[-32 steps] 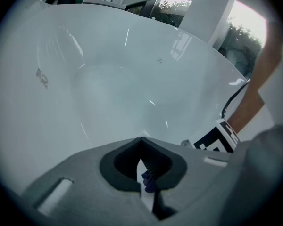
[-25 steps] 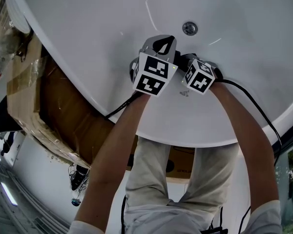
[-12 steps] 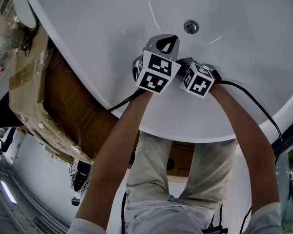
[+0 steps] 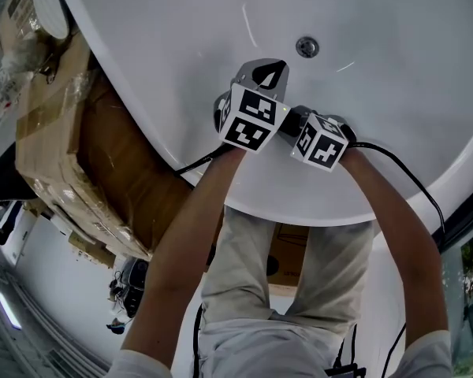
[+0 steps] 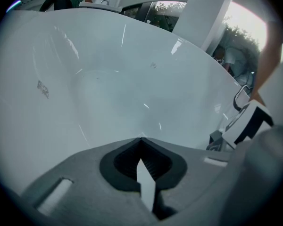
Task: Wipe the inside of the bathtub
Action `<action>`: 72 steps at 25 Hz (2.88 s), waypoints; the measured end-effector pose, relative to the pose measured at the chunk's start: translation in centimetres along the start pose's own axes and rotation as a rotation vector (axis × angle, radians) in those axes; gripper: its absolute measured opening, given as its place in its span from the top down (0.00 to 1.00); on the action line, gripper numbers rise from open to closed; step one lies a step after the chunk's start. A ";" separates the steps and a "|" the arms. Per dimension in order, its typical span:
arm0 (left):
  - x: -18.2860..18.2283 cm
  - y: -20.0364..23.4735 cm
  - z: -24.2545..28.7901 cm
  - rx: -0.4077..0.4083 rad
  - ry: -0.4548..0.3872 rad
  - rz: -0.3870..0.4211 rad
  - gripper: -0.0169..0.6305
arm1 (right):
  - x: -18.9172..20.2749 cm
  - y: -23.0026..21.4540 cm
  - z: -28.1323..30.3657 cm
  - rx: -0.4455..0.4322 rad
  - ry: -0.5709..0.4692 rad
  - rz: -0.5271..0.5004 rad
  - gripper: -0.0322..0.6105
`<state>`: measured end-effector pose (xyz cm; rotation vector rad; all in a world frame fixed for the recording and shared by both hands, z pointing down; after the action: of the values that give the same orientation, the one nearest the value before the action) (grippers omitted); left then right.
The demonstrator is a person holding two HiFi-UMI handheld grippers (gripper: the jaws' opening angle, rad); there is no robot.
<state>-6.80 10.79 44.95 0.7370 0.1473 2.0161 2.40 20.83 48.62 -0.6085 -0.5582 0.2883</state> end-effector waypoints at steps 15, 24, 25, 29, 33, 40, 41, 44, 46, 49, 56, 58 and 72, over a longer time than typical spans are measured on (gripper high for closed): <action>-1.1 -0.3 -1.5 -0.002 0.008 0.028 0.98 | -1.8 6.2 -3.4 -0.116 -0.032 -0.096 0.86; -0.9 -0.1 -0.6 0.007 0.011 0.027 0.98 | -3.1 10.0 -5.9 -0.176 -0.098 -0.123 0.86; -0.7 -0.2 -0.5 0.010 0.015 0.025 0.98 | -3.1 10.3 -6.2 -0.174 -0.095 -0.124 0.86; -0.4 -0.2 -0.2 0.017 0.021 0.025 0.98 | -3.6 11.6 -7.2 -0.175 -0.110 -0.139 0.86; -0.6 -0.1 -0.2 0.019 0.015 0.025 0.98 | -3.9 13.0 -7.8 -0.190 -0.114 -0.160 0.86; -0.3 0.2 -0.2 0.029 0.023 0.028 0.98 | -3.9 13.6 -9.0 -0.130 -0.111 -0.149 0.86; -0.3 0.2 -0.1 0.029 0.022 0.029 0.98 | -3.8 13.1 -9.1 -0.104 -0.116 -0.138 0.86; -0.3 0.2 0.0 0.031 0.017 0.026 0.98 | -3.3 11.5 -8.9 -0.002 -0.104 -0.150 0.86; -0.3 0.3 0.0 0.028 0.014 0.023 0.98 | -3.1 10.2 -8.6 0.066 -0.088 -0.183 0.86; -0.3 0.4 0.1 0.027 0.008 0.022 0.98 | -3.0 8.0 -8.1 0.164 -0.053 -0.223 0.86; 0.1 0.7 0.3 0.030 0.001 0.013 0.98 | -1.8 4.0 -6.4 0.323 0.062 -0.309 0.86; 0.3 0.8 0.4 0.029 0.003 0.009 0.98 | -1.1 2.9 -5.8 0.352 0.088 -0.321 0.86; 1.3 0.8 1.9 0.056 0.027 0.050 0.98 | 1.9 -3.1 -1.5 0.487 0.175 -0.327 0.86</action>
<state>-6.85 11.04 47.36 0.7550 0.2035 2.0769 5.11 18.46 50.22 -0.0645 -0.3903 0.0537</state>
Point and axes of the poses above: the fingertips, and each gripper's own axes: z forward along the fingers, y to its left, x out of its underside, the point moved 10 cm from there along -z, backward along the fingers, and after that the axes turned 5 degrees about x, right-handed, at the moved point
